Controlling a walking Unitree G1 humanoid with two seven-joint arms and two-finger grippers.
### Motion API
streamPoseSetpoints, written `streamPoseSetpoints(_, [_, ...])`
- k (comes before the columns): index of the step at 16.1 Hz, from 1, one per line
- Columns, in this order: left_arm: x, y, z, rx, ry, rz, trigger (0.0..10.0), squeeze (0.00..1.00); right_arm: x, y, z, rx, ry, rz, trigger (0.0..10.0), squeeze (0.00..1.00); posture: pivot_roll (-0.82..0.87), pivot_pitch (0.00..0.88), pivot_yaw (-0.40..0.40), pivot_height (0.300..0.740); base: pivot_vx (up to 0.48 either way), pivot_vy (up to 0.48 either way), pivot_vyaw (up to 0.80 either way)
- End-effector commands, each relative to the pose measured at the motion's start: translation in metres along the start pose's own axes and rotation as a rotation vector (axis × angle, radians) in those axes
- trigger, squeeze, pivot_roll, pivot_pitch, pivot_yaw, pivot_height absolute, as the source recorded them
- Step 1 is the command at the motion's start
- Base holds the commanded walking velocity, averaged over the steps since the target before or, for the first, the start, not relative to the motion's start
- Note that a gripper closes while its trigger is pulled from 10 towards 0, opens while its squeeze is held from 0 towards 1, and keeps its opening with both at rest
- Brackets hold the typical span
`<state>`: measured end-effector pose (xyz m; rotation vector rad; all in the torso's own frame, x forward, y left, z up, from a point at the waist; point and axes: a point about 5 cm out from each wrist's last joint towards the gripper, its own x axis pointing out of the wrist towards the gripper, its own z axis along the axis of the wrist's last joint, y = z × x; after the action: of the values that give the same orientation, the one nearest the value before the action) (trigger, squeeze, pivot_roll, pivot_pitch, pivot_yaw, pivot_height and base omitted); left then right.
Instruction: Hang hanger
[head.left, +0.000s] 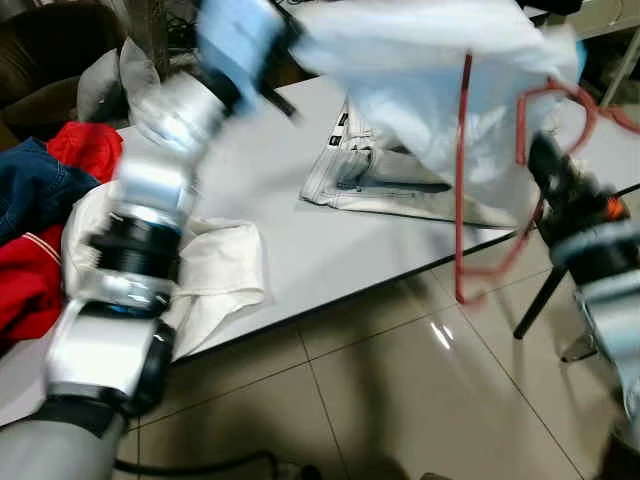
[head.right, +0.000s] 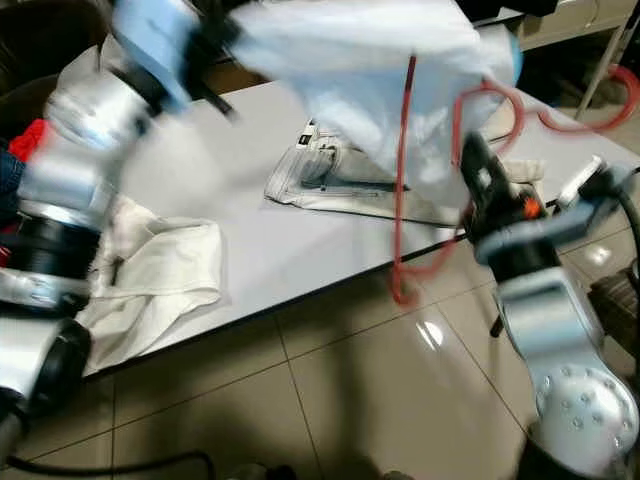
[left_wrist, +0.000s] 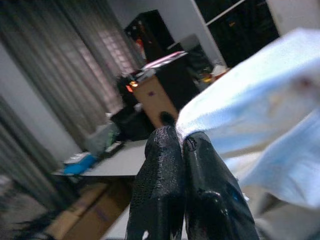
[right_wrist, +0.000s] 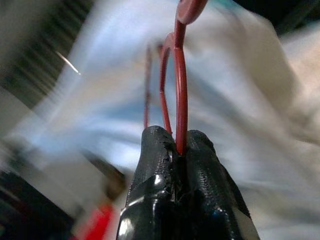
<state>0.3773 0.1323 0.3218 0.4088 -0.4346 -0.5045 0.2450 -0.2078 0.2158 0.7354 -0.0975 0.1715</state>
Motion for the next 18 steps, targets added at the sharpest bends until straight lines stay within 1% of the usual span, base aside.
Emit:
streamPoseSetpoints(1, [-0.003,0.002,-0.004,0.026,0.024,0.013,0.0,0.00,0.000,-0.009,-0.014,-0.025,0.078,-0.054,10.0,0.00,-0.13,0.020,0.152,0.740,0.000,0.000,0.00])
streamPoseSetpoints(2, [-0.005,0.003,-0.003,0.065,0.020,0.041,0.0,0.00,-0.003,-0.013,-0.028,-0.016,0.136,-0.074,10.0,0.00,-0.13,0.020,0.152,0.740,0.000,0.000,0.00])
streamPoseSetpoints(3, [-0.007,0.003,-0.002,0.059,0.010,0.060,0.0,0.00,-0.007,-0.019,-0.048,-0.036,0.252,-0.121,10.0,0.00,-0.12,0.025,0.145,0.740,0.000,0.000,0.00])
streamPoseSetpoints(4, [-0.005,-0.006,-0.006,0.041,0.024,0.005,0.0,0.00,-0.010,-0.021,-0.061,-0.049,0.326,-0.139,10.0,0.00,-0.12,0.025,0.143,0.740,0.000,0.000,0.00])
streamPoseSetpoints(5, [-0.005,-0.012,-0.009,0.035,0.027,-0.025,0.0,0.00,-0.010,-0.020,-0.065,-0.054,0.347,-0.138,10.0,0.00,-0.12,0.027,0.143,0.740,0.000,0.000,0.00])
streamPoseSetpoints(6, [-0.004,-0.027,-0.015,0.025,0.037,-0.105,0.0,0.00,-0.008,-0.013,-0.068,-0.039,0.348,-0.091,10.0,0.00,-0.12,0.027,0.143,0.740,0.000,0.000,0.00])
streamPoseSetpoints(7, [-0.004,-0.031,-0.015,0.025,0.037,-0.119,0.0,0.00,-0.008,-0.011,-0.069,-0.032,0.345,-0.079,10.0,0.00,-0.12,0.027,0.143,0.740,0.000,0.000,0.00])
streamPoseSetpoints(8, [-0.002,-0.037,-0.013,-0.024,0.021,-0.139,0.0,0.00,-0.006,-0.006,-0.069,-0.026,0.344,-0.038,10.0,0.00,-0.12,0.028,0.145,0.740,0.000,0.000,0.00])
streamPoseSetpoints(9, [-0.001,-0.039,-0.012,-0.033,0.014,-0.148,0.0,0.00,-0.006,-0.003,-0.069,-0.043,0.354,-0.013,10.0,0.00,-0.12,0.027,0.147,0.740,0.000,0.000,0.00])
streamPoseSetpoints(10, [0.002,-0.043,-0.009,-0.043,0.000,-0.172,0.0,0.00,-0.006,0.003,-0.069,-0.091,0.362,0.035,10.0,0.00,-0.13,0.025,0.147,0.740,0.000,0.000,0.00])
streamPoseSetpoints(12, [0.003,-0.048,-0.005,-0.058,-0.017,-0.214,0.0,0.00,-0.002,0.005,-0.063,-0.134,0.294,0.055,10.0,0.00,-0.13,0.021,0.146,0.740,0.000,0.000,0.00])
streamPoseSetpoints(13, [0.003,-0.047,-0.005,-0.057,-0.015,-0.219,0.0,0.00,0.002,0.009,-0.048,0.003,0.171,0.076,10.0,0.00,-0.13,0.018,0.145,0.740,0.000,0.000,0.00])
streamPoseSetpoints(14, [0.003,-0.047,-0.005,-0.054,-0.012,-0.220,0.0,0.00,0.002,0.010,-0.044,0.060,0.140,0.088,10.0,0.00,-0.13,0.018,0.145,0.740,0.000,0.000,0.00])
streamPoseSetpoints(15, [0.002,-0.047,-0.008,-0.044,0.003,-0.234,0.0,0.00,0.003,0.005,-0.040,0.118,0.107,0.062,10.0,0.00,-0.13,0.018,0.144,0.740,0.000,0.000,0.00])
streamPoseSetpoints(16, [-0.001,-0.052,-0.013,-0.037,0.029,-0.284,0.0,0.00,0.004,-0.003,-0.044,0.175,0.123,0.043,10.0,0.00,-0.13,0.013,0.146,0.740,0.000,0.000,0.00])
streamPoseSetpoints(17, [-0.003,-0.060,-0.017,-0.037,0.051,-0.341,0.0,0.00,0.005,-0.002,-0.050,0.212,0.156,0.084,10.0,0.00,-0.13,0.012,0.147,0.740,0.000,0.000,0.00])
streamPoseSetpoints(18, [-0.005,-0.066,-0.020,-0.041,0.063,-0.372,0.0,0.00,0.006,-0.001,-0.056,0.195,0.191,0.105,10.0,0.00,-0.12,0.009,0.146,0.740,0.000,0.000,0.00])
